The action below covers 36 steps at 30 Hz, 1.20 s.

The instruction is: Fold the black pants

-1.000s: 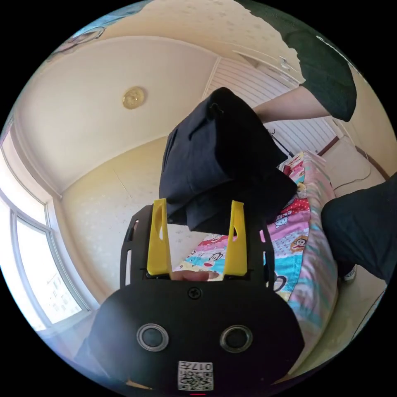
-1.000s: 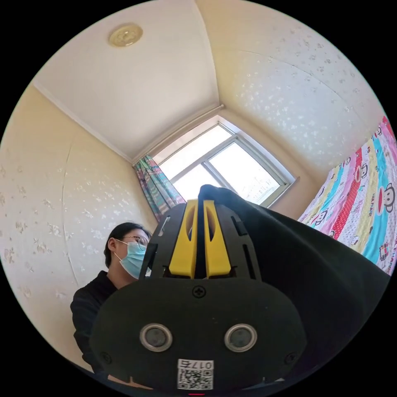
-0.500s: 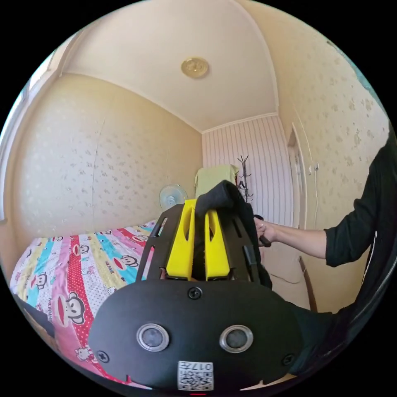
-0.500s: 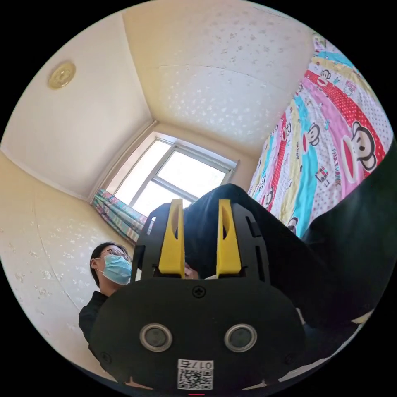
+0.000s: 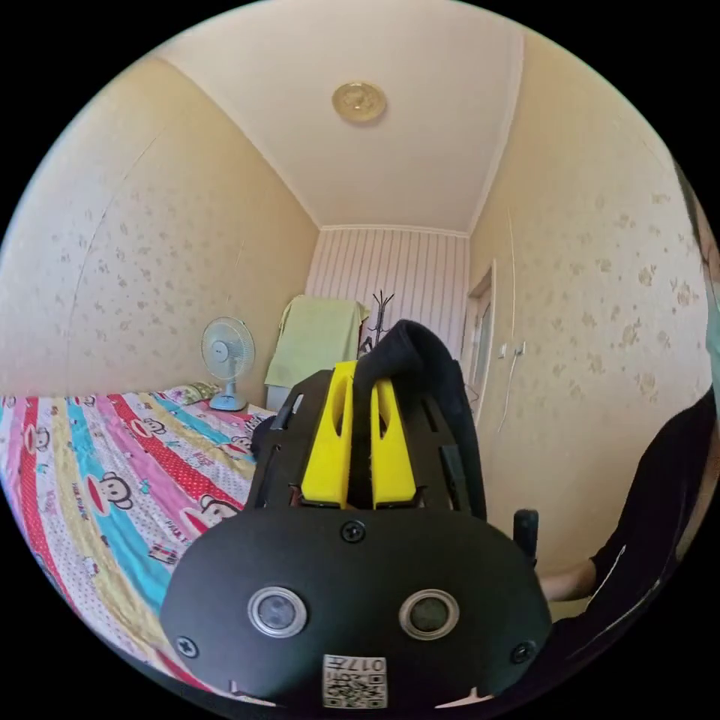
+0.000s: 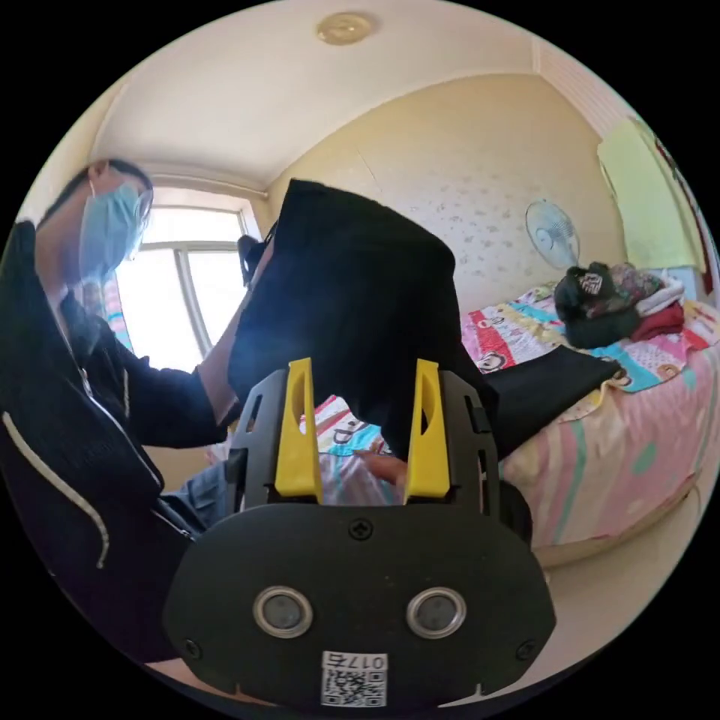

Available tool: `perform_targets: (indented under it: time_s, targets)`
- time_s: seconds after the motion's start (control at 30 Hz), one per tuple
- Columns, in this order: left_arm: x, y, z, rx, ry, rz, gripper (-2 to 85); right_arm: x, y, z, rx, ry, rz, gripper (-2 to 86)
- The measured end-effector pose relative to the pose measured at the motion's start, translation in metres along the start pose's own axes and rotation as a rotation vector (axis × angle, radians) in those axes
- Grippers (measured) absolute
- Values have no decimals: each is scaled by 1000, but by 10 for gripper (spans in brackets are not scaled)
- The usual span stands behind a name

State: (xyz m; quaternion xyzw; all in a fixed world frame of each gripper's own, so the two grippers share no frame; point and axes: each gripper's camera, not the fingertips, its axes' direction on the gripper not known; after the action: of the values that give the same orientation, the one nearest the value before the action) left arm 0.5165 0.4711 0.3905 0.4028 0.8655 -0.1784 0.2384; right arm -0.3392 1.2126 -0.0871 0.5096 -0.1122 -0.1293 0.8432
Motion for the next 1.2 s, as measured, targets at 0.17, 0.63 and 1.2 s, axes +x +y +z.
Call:
perform_targets:
  time_s: [0.17,0.63,1.2]
  targets:
    - [-23,0,53,1,26,-109,35,-70,27,19,81,106,-94,220]
    - [-19,46,131,-102,54,-105,37,-131,30,143,-88,884,-393,237]
    - [-63,63,-66,94,-178,-131,40,-58,-218,36,209,415,-261,39]
